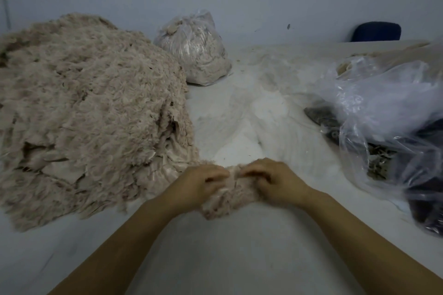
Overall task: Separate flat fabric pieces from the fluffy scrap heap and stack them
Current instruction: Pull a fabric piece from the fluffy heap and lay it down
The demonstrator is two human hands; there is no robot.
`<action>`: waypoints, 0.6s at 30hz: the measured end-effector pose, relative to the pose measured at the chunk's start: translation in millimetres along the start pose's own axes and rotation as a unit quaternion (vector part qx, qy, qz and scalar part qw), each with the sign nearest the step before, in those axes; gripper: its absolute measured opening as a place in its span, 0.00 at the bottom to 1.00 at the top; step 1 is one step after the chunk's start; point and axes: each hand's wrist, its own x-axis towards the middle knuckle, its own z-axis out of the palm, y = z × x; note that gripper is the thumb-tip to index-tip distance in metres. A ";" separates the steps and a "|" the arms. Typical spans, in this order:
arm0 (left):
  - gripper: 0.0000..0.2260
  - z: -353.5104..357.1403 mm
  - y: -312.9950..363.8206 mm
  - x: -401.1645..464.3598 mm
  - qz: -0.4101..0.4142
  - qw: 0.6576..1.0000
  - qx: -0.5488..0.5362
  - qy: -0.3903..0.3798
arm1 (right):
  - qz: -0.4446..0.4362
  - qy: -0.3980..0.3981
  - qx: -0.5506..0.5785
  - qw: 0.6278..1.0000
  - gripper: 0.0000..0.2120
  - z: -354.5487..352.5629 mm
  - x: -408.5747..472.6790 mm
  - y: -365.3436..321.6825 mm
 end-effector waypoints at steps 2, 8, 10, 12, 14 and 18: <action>0.23 8.0 -5.8 -3.1 0.016 0.988 0.102 -0.111 | -0.065 -0.083 -0.049 0.993 0.15 1.8 -9.8 -0.4; 0.43 -5.7 -20.6 -6.0 -0.054 0.951 0.228 -0.201 | 0.029 -0.042 -0.020 0.999 0.15 -21.7 -33.8 12.8; 0.49 -6.9 -11.7 -2.9 -0.063 0.958 0.208 -0.190 | 0.069 0.008 0.001 0.998 0.20 -22.3 -29.5 9.5; 0.39 -1.3 -2.9 2.6 -0.042 0.979 0.168 -0.107 | 0.049 0.043 0.003 0.998 0.16 -15.0 -22.7 -2.8; 0.26 7.2 3.4 6.2 -0.023 0.988 0.143 -0.053 | 0.016 -0.001 -0.039 0.999 0.14 -3.3 -15.1 -10.2; 0.33 27.4 -3.0 -4.5 -0.003 0.976 0.167 -0.136 | 0.136 -0.007 -0.119 0.983 0.19 0.1 -8.8 0.9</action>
